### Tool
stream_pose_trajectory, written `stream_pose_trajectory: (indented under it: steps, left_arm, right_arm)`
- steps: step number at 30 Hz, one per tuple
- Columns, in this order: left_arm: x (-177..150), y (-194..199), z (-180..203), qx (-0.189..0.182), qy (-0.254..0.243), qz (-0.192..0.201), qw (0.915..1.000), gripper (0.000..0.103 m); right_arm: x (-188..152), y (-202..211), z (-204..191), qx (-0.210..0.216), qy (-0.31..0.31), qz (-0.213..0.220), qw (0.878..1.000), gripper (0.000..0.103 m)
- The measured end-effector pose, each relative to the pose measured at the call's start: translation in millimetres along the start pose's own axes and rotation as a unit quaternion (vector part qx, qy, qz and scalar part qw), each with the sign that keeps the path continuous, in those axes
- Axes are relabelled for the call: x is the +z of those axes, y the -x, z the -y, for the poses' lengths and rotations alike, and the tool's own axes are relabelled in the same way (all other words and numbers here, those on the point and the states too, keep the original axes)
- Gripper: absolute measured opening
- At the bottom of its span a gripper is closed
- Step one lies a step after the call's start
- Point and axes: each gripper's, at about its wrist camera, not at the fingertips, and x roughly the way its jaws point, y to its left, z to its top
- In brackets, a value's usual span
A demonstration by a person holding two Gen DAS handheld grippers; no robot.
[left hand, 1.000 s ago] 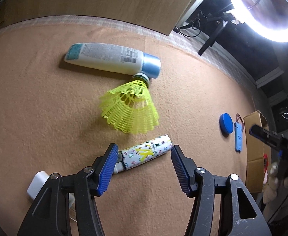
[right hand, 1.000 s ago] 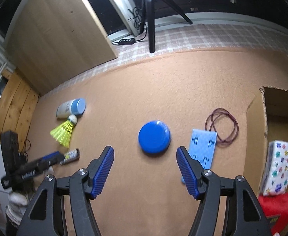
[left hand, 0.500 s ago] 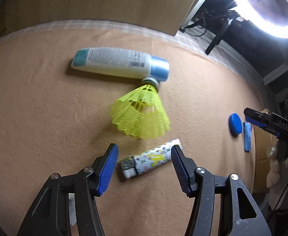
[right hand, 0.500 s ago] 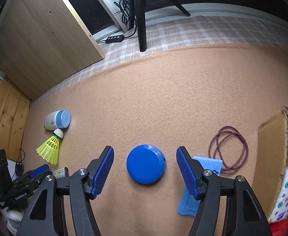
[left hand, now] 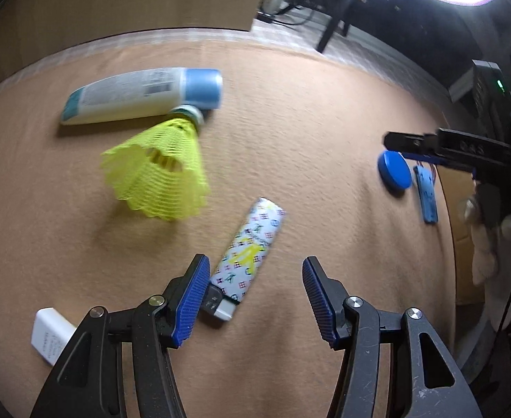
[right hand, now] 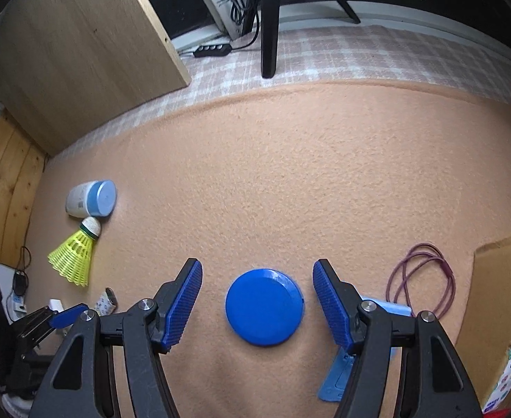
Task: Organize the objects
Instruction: 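Grasp the patterned lighter with the left tool while the right tool grasps the blue disc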
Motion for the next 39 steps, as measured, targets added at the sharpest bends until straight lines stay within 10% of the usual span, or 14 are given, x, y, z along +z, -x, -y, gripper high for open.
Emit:
stream_pose_trajectory:
  steps: [25,39]
  left_arm:
    - [7.1,-16.5,33.3,0.020,-0.007,0.000,0.9998,0.035]
    - [-2.0,-18.2,43.9,0.013,0.001,0.012,0.9998,0.025]
  right_arm:
    - [-41.7,-6.8,-54.3,-0.088,0.146,0.000,0.985,0.047]
    - [-73.1,11.2,-47.2,-0.048,0.120,0.008,0.992,0.046]
